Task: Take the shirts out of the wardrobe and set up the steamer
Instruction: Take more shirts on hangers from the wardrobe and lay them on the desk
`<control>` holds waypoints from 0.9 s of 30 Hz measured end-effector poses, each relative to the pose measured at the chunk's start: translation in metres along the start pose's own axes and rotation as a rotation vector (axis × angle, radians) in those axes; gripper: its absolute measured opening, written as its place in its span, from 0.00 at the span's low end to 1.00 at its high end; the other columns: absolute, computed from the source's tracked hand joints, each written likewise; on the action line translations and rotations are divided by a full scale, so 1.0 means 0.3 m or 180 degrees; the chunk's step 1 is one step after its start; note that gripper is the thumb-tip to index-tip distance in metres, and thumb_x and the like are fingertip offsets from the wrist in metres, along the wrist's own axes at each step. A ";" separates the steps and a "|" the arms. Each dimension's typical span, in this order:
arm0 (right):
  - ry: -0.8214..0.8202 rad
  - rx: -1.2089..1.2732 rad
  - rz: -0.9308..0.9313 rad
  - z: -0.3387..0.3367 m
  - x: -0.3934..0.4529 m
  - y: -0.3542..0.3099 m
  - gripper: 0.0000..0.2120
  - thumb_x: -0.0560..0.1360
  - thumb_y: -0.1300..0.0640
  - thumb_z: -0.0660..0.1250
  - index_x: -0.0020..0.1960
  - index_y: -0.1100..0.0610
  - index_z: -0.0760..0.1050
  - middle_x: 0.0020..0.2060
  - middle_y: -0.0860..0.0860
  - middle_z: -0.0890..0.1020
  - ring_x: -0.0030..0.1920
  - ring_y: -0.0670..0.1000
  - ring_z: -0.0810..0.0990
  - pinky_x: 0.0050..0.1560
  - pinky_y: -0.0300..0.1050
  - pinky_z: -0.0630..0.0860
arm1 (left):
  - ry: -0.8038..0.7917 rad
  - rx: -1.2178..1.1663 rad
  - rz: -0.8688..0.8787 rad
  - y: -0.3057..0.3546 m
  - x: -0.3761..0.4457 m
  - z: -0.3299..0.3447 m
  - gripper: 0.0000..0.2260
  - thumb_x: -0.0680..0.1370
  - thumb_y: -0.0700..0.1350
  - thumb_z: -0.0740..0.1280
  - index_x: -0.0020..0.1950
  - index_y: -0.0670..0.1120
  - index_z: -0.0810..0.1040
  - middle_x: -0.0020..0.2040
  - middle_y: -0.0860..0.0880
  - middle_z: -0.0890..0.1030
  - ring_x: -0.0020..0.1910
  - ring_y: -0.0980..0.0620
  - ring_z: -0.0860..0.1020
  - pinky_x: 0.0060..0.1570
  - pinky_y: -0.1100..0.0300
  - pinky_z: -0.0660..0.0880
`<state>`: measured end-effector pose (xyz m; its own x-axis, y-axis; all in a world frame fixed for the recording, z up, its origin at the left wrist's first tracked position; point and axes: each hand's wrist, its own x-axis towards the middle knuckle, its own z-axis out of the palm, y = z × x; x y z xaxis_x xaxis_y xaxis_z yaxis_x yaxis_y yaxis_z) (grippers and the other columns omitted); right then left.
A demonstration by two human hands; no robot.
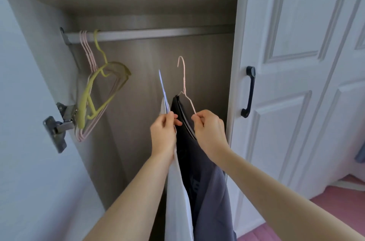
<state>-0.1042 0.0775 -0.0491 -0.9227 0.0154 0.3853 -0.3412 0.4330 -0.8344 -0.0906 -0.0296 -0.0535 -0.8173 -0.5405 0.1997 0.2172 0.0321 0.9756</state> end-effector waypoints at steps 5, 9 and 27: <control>-0.0089 -0.0049 0.0032 -0.032 -0.141 -0.024 0.07 0.81 0.55 0.60 0.51 0.55 0.77 0.36 0.45 0.78 0.35 0.45 0.77 0.34 0.31 0.71 | 0.0067 -0.0075 -0.0101 0.014 -0.158 -0.045 0.11 0.81 0.48 0.61 0.44 0.47 0.80 0.36 0.51 0.80 0.35 0.55 0.74 0.46 0.56 0.74; -0.0218 -0.0031 0.0036 -0.068 -0.252 -0.070 0.08 0.81 0.55 0.60 0.49 0.56 0.76 0.35 0.46 0.77 0.34 0.45 0.75 0.32 0.32 0.69 | 0.0122 -0.0154 -0.0230 0.050 -0.263 -0.082 0.12 0.81 0.47 0.61 0.42 0.49 0.80 0.37 0.50 0.80 0.36 0.55 0.74 0.48 0.55 0.75; -0.0261 -0.0024 -0.0477 -0.345 -0.758 -0.354 0.09 0.79 0.59 0.61 0.43 0.58 0.77 0.38 0.52 0.79 0.39 0.48 0.76 0.38 0.35 0.70 | -0.0320 -0.0376 -0.0224 0.354 -0.735 -0.294 0.07 0.77 0.49 0.69 0.40 0.50 0.84 0.39 0.56 0.85 0.45 0.56 0.82 0.49 0.62 0.79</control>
<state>0.1603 0.1214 -0.0073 -0.8733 -0.1231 0.4715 -0.4749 0.4317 -0.7669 0.1598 0.0189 -0.0018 -0.8807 -0.4508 0.1453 0.2140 -0.1049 0.9712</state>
